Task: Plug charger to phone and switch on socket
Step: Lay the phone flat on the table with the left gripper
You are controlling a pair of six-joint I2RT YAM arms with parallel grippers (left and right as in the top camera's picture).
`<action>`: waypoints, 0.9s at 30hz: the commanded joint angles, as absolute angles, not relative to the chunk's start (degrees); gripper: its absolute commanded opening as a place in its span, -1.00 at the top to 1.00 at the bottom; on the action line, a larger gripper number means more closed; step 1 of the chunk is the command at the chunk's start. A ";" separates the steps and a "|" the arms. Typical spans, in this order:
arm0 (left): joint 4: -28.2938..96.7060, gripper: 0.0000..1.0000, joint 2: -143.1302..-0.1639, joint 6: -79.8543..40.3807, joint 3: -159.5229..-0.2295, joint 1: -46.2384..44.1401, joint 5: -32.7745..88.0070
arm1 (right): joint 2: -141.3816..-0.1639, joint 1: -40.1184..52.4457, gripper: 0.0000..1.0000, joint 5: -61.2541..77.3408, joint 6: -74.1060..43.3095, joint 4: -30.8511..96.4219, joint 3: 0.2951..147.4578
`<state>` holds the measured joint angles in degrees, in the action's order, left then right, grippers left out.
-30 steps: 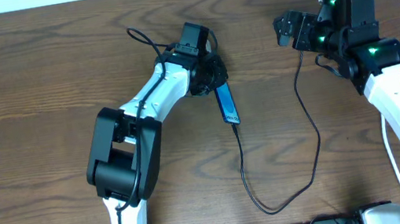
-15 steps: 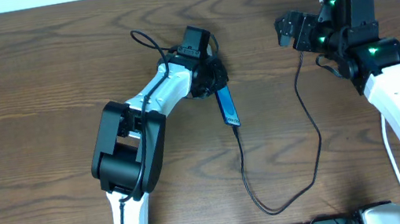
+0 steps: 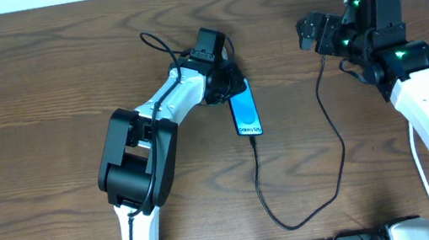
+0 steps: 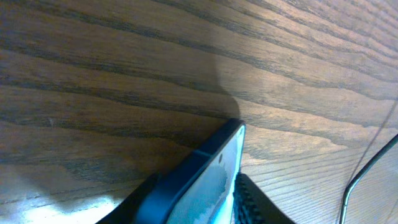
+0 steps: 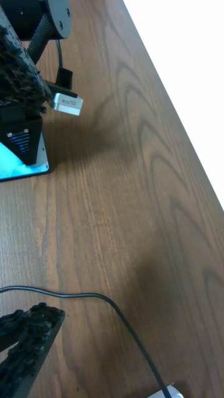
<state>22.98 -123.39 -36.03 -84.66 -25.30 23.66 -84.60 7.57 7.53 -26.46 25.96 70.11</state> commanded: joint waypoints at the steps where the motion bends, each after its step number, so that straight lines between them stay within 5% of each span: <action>1: 23.29 0.20 -124.33 -35.83 -84.23 -25.43 23.27 | -84.40 7.49 -0.99 6.33 -25.61 26.17 70.43; 16: 23.33 0.03 -124.33 -35.73 -84.23 -25.43 23.27 | -84.40 7.49 -0.99 6.33 -25.61 26.17 70.43; 18: 23.33 -0.53 -124.31 -35.55 -84.23 -25.30 22.87 | -84.40 7.49 -0.99 6.33 -25.61 26.20 70.43; 19: 23.33 -0.61 -124.31 -35.16 -84.23 -25.15 22.83 | -84.40 7.49 -0.99 6.35 -25.61 26.24 70.43; 27: 27.62 -0.71 -118.06 -24.45 -84.33 -18.98 22.87 | -84.40 7.49 -0.99 6.31 -25.58 26.59 70.41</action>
<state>25.58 -121.95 -32.38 -85.14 -22.39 24.69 -84.60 7.57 6.98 -26.46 26.37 70.11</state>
